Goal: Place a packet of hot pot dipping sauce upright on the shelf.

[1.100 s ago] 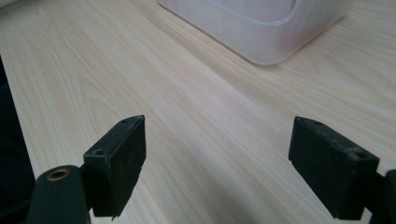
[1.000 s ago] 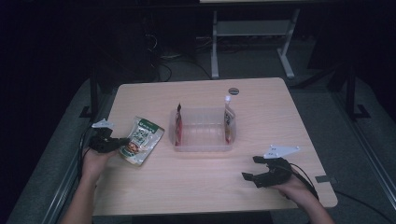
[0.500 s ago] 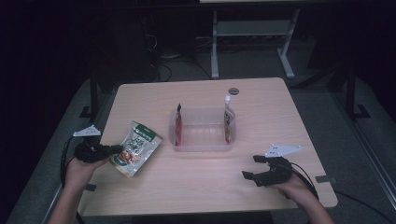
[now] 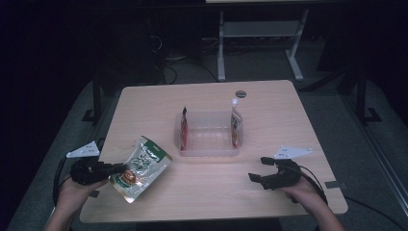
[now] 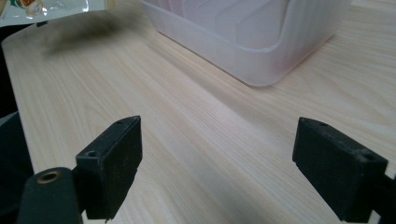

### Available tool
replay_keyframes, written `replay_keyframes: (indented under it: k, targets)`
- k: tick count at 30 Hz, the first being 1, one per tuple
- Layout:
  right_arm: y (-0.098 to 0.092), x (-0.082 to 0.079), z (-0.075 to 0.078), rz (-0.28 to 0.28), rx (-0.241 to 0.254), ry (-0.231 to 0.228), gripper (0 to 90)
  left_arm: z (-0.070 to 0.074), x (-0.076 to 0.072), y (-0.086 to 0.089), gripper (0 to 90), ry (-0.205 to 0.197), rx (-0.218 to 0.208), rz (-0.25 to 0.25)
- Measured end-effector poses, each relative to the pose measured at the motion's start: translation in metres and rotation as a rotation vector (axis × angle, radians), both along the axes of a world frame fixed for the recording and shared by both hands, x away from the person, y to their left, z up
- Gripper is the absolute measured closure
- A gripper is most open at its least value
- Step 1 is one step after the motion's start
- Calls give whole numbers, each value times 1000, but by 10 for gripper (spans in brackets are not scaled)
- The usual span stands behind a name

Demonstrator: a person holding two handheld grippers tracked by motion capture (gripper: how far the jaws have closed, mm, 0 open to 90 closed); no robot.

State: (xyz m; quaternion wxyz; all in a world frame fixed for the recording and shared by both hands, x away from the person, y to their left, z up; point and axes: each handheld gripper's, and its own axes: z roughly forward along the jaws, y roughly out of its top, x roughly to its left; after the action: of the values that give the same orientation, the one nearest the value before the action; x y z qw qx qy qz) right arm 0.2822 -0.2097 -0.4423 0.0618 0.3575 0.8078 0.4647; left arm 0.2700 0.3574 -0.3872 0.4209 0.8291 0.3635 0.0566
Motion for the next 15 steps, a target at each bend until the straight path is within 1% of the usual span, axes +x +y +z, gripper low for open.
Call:
replay_keyframes:
  k: [3,5,6,8,9,10,12,15]
  targets:
    - [3,1,2,17,-2,11,155,1,-7,-6,900,7,-12,-35]
    - [5,1,3,24,-3,16,155,2,-10,-13,900,9,-9,-60]
    - [5,1,4,33,-6,10,155,2,-11,-17,900,7,-8,-79]
    - [7,0,6,48,-1,2,158,3,-12,-24,900,7,-11,-104]
    - [7,-1,7,54,-4,-2,158,4,-12,-30,900,6,-15,-125]
    - [8,-2,9,69,-9,-2,158,4,-13,-33,900,4,-18,-134]
    - [9,-2,9,76,-23,-7,158,5,-13,-43,900,-3,-17,-159]
    - [10,-3,10,100,-15,9,158,5,-13,-58,900,-9,-17,-202]
